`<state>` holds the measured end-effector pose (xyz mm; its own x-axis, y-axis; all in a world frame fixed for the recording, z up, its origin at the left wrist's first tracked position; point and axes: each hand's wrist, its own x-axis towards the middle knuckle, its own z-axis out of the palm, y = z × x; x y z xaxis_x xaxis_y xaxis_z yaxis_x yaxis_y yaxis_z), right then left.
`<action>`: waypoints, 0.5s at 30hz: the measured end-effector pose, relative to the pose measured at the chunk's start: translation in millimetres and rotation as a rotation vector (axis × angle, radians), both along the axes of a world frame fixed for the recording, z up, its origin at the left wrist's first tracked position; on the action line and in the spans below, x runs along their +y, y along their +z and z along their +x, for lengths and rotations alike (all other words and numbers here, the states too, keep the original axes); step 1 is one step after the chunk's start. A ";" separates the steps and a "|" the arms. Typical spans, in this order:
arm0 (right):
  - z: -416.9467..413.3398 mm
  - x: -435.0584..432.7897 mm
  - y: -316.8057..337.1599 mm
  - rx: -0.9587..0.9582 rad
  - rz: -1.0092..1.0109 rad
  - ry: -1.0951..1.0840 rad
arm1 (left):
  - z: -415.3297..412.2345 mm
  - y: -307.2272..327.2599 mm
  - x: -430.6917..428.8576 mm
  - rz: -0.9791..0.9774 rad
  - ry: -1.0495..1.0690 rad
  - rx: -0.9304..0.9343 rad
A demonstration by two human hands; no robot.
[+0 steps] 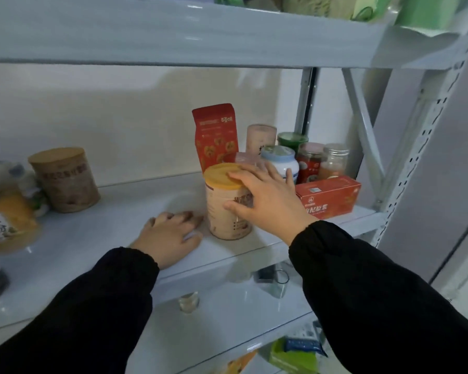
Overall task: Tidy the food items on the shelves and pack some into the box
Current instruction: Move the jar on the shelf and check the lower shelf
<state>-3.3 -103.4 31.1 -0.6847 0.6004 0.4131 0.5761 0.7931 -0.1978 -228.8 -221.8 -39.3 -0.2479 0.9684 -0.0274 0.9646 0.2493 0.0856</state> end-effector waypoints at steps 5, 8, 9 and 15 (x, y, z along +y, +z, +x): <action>27.5 28.4 -1.4 0.001 -0.074 0.034 | 11.7 -1.6 -2.7 -0.045 0.152 -0.018; 42.2 42.6 -6.3 0.050 -0.080 0.085 | 22.8 -3.2 -1.3 -0.074 0.273 -0.047; 46.5 47.2 -7.5 0.062 -0.095 0.100 | 27.3 -3.0 -1.5 -0.072 0.312 -0.055; 70.3 72.5 -11.6 0.113 -0.166 0.154 | 41.3 -2.7 -3.1 -0.084 0.529 -0.050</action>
